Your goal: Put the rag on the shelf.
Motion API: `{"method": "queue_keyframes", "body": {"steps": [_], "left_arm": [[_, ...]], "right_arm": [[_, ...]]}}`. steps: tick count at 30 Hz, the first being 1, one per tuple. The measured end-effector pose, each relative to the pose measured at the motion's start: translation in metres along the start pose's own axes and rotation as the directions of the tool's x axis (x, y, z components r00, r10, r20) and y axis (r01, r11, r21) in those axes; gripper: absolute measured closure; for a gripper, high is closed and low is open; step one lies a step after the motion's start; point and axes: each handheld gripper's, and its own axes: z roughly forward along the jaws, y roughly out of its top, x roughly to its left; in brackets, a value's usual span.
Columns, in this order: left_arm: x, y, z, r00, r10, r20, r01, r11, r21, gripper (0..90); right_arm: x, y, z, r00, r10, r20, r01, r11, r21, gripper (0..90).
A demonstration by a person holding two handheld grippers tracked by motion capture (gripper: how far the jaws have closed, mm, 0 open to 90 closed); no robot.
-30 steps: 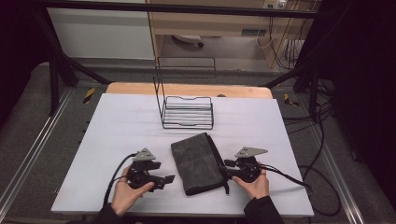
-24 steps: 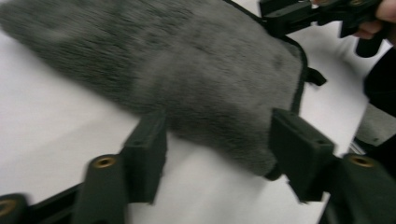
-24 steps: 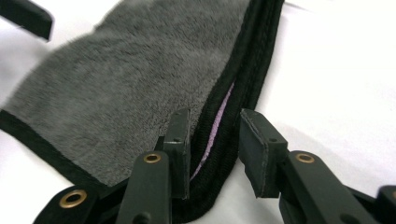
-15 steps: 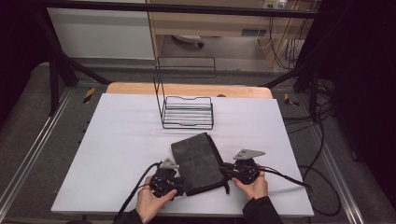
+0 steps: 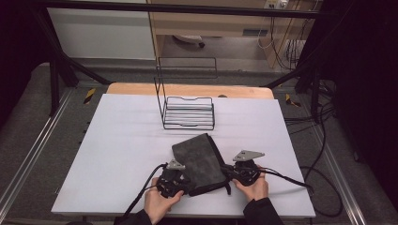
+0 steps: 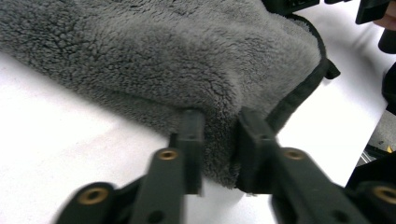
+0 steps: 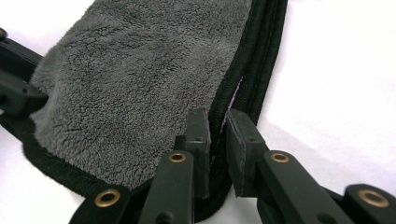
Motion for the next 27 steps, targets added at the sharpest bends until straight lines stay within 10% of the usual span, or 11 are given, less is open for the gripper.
{"method": "queue_keyframes", "body": {"steps": [13,27], "left_arm": [[0.012,0.001,-0.012,0.9975,0.054,0.046,-0.055,0.9981,0.027,84.6],[0.036,-0.013,-0.050,0.9922,0.123,0.019,-0.124,0.9896,0.073,84.7]], "right_arm": [[-0.016,-0.005,-0.020,0.9965,0.074,0.039,-0.067,0.986,-0.154,44.9],[-0.021,-0.009,-0.013,0.9959,0.073,0.053,-0.066,0.990,-0.124,16.1]]}}
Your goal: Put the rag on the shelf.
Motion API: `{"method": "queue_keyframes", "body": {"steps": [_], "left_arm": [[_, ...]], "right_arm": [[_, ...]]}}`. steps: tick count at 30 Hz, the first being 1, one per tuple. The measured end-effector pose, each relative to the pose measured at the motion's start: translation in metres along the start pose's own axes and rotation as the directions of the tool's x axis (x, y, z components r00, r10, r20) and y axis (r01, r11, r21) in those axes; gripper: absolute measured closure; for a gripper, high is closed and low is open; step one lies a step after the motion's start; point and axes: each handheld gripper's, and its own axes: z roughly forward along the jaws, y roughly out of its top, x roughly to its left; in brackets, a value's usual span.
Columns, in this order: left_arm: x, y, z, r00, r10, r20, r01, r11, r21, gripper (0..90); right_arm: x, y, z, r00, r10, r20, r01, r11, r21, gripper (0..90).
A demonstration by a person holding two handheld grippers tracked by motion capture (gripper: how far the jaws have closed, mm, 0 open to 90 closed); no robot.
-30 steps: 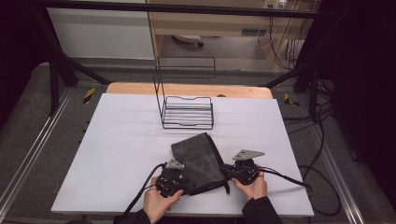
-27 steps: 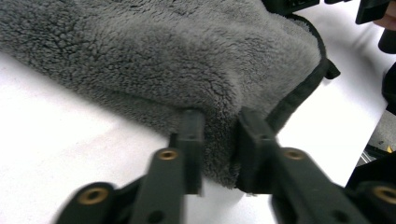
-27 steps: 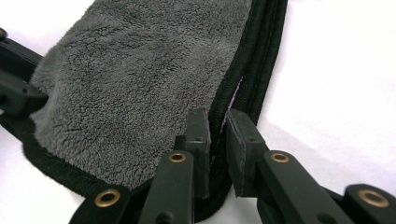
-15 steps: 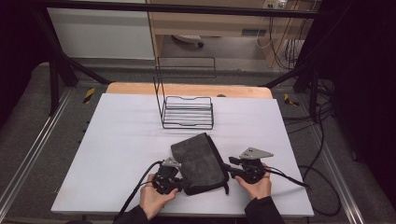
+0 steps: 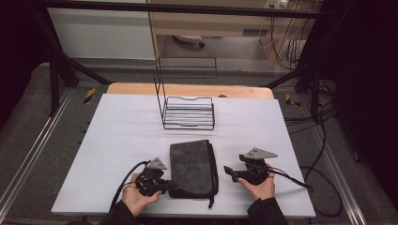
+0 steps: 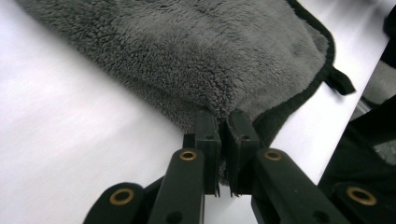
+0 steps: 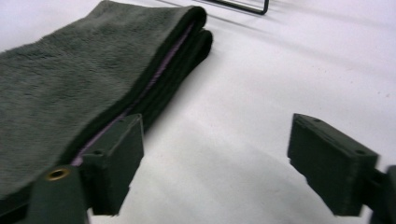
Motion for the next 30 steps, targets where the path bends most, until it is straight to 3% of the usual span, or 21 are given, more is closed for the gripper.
{"method": "queue_keyframes", "body": {"steps": [4,10,13,16,19,23,27,30], "left_arm": [[0.006,-0.004,-0.005,1.0000,0.003,0.007,-0.003,1.0000,-0.001,84.3],[0.007,-0.007,-0.006,0.9981,0.061,-0.006,-0.061,0.9981,-0.008,81.7],[0.006,-0.007,-0.014,0.9962,0.085,-0.020,-0.085,0.9958,-0.032,74.5],[0.011,-0.004,-0.024,0.9952,0.084,-0.050,-0.087,0.9943,-0.062,59.1],[0.020,0.001,-0.032,0.9929,0.066,-0.099,-0.076,0.9924,-0.097,47.2],[0.038,0.013,-0.033,0.9911,0.034,-0.129,-0.050,0.9907,-0.126,31.8],[0.053,0.029,-0.028,0.9848,-0.019,-0.173,-0.009,0.9880,-0.154,22.2],[0.061,0.040,-0.022,0.9796,-0.049,-0.195,0.015,0.9846,-0.174,20.4]], "right_arm": [[0.000,-0.001,0.001,1.0000,-0.003,-0.007,0.003,1.000,0.001,13.4],[0.001,-0.001,0.002,0.9999,0.007,-0.009,-0.007,1.000,0.012,9.3],[0.001,-0.001,0.002,0.9997,0.014,-0.019,-0.014,1.000,0.009,7.5],[0.001,0.000,0.002,0.9994,0.013,-0.033,-0.013,1.000,0.001,6.0],[0.001,0.000,0.002,0.9991,0.012,-0.040,-0.012,1.000,0.001,4.6],[0.001,0.000,0.001,0.9992,0.003,-0.041,-0.002,1.000,0.008,3.6],[0.001,-0.001,0.002,0.9992,0.000,-0.041,0.001,1.000,0.013,3.4],[0.001,-0.001,0.003,0.9991,0.002,-0.042,-0.001,1.000,0.021,3.3]]}}
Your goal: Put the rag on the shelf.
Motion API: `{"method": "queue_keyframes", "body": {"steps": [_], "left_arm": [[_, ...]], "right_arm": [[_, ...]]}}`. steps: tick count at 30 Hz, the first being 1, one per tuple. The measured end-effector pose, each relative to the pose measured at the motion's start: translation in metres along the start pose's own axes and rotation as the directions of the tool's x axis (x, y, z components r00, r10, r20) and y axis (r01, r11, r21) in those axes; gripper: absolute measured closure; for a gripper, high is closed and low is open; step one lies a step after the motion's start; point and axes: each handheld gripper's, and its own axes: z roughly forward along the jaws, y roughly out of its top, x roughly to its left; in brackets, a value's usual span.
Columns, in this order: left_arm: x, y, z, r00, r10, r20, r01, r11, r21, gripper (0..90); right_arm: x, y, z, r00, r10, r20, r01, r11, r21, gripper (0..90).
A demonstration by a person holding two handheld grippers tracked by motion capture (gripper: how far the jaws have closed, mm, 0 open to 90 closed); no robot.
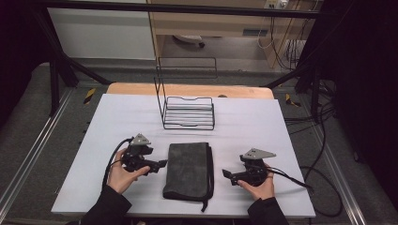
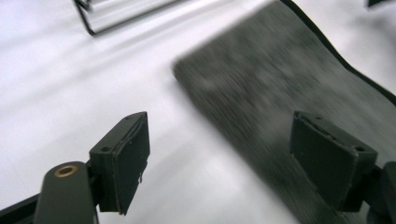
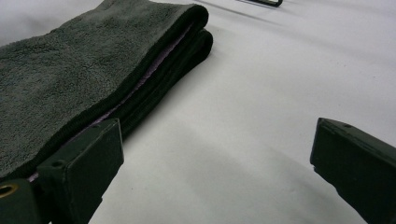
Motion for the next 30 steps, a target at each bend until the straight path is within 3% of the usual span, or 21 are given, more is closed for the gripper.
{"method": "queue_keyframes", "body": {"steps": [3,6,11,22,30], "left_arm": [[0.006,0.008,0.012,0.9985,-0.053,0.018,0.053,0.9985,-0.011,20.4],[0.011,0.013,0.024,0.9979,-0.059,-0.026,0.059,0.9983,0.002,20.5],[0.017,0.016,0.042,0.9946,-0.090,-0.052,0.090,0.9959,0.008,22.1],[0.018,0.014,0.066,0.9892,-0.143,-0.034,0.144,0.9894,0.022,44.2],[0.014,0.013,0.069,0.9911,-0.133,-0.004,0.133,0.9906,0.032,59.6]], "right_arm": [[0.000,0.000,0.001,1.0000,0.002,-0.002,-0.002,1.000,0.003,3.2],[0.000,0.000,0.001,1.0000,0.000,0.000,0.000,1.000,0.004,3.1],[0.000,-0.001,0.002,1.0000,-0.005,0.003,0.005,1.000,0.008,2.9],[0.001,-0.002,0.002,1.0000,0.001,0.002,-0.001,1.000,0.021,2.7],[0.001,-0.002,0.002,1.0000,0.002,0.001,-0.002,1.000,0.022,2.7]]}}
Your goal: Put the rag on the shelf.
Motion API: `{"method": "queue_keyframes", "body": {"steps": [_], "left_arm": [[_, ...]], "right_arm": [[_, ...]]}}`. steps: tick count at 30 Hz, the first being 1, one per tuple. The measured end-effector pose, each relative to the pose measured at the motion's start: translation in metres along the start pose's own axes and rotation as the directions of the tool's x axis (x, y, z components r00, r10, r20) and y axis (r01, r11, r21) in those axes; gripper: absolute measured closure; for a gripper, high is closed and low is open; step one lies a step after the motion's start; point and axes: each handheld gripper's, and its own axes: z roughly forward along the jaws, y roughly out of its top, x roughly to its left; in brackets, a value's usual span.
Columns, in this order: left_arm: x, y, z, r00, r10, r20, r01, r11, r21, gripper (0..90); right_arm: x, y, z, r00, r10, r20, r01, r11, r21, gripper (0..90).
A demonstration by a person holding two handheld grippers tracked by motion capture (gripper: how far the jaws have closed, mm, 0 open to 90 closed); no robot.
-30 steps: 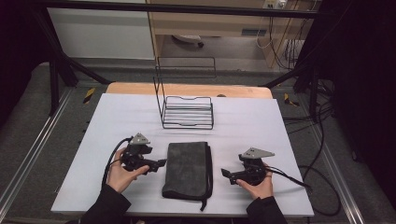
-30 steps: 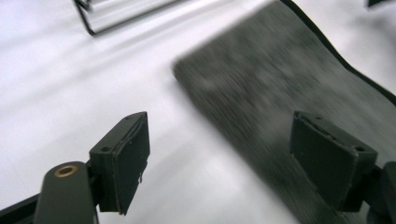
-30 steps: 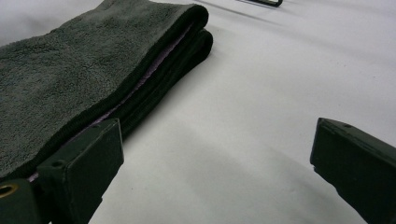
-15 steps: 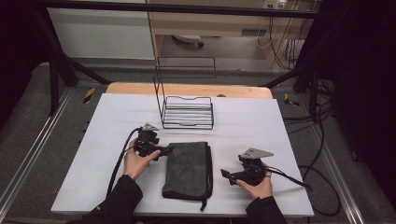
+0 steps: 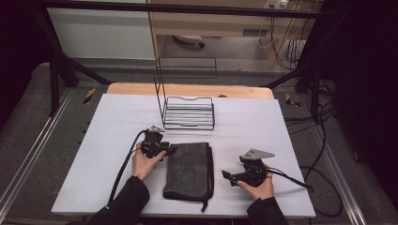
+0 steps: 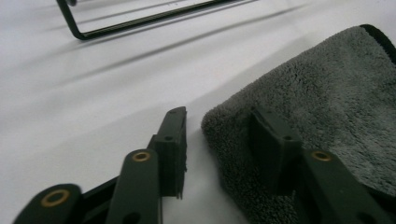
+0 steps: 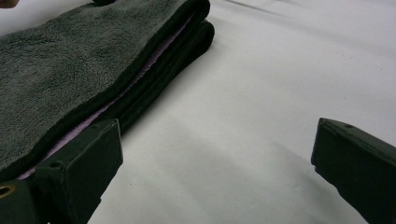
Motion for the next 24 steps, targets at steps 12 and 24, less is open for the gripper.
{"method": "queue_keyframes", "body": {"steps": [12,24], "left_arm": [[-0.005,-0.001,0.002,0.9997,0.005,0.022,-0.005,0.9999,0.012,76.8],[-0.007,-0.001,0.003,0.9997,0.021,0.011,-0.021,0.9997,0.016,78.2]], "right_arm": [[0.000,0.007,0.002,1.0000,-0.002,-0.002,0.002,1.000,-0.013,2.5],[0.010,0.039,0.018,0.9998,0.006,-0.017,-0.007,0.999,-0.053,2.3]]}}
